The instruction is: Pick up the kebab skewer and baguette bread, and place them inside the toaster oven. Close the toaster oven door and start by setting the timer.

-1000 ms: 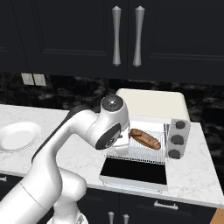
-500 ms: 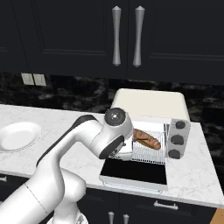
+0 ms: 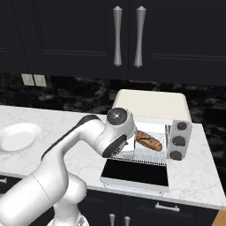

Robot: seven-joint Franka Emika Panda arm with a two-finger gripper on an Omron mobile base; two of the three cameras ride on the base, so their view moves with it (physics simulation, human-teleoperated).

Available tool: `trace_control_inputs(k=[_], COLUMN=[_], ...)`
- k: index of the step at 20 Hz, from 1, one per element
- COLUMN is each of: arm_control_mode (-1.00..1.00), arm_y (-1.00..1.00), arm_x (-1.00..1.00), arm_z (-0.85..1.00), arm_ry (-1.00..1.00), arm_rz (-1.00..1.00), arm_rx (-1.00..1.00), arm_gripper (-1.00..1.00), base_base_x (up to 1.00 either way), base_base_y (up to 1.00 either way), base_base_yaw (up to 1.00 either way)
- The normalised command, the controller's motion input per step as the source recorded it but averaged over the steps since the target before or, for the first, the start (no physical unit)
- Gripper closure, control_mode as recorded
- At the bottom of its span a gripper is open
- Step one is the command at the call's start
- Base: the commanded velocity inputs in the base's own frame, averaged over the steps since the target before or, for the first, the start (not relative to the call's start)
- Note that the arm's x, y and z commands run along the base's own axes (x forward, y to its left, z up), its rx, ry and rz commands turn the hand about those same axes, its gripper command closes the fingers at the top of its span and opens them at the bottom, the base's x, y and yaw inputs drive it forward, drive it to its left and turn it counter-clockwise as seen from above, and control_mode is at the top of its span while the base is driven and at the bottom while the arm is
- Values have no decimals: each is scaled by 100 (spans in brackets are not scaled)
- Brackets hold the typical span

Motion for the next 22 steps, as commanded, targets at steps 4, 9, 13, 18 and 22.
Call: trace_control_inputs(k=[4, 9, 13, 18, 22], arm_control_mode=[-100, -100, -100, -100, -100], arm_y=[0, 0, 0, 0, 0], arm_x=[16, 9, 14, 16, 22], arm_z=[-7, -10, -7, -10, -4], arm_ry=[0, 0, 0, 0, 0], arm_rz=[-1, -2, -2, -3, -5], arm_rx=[0, 1, 0, 0, 0], arm_gripper=[100, 100, 100, 100, 100], base_base_x=[0, 0, 0, 0, 0], base_base_y=[0, 0, 0, 0, 0], base_base_yaw=[0, 0, 0, 0, 0])
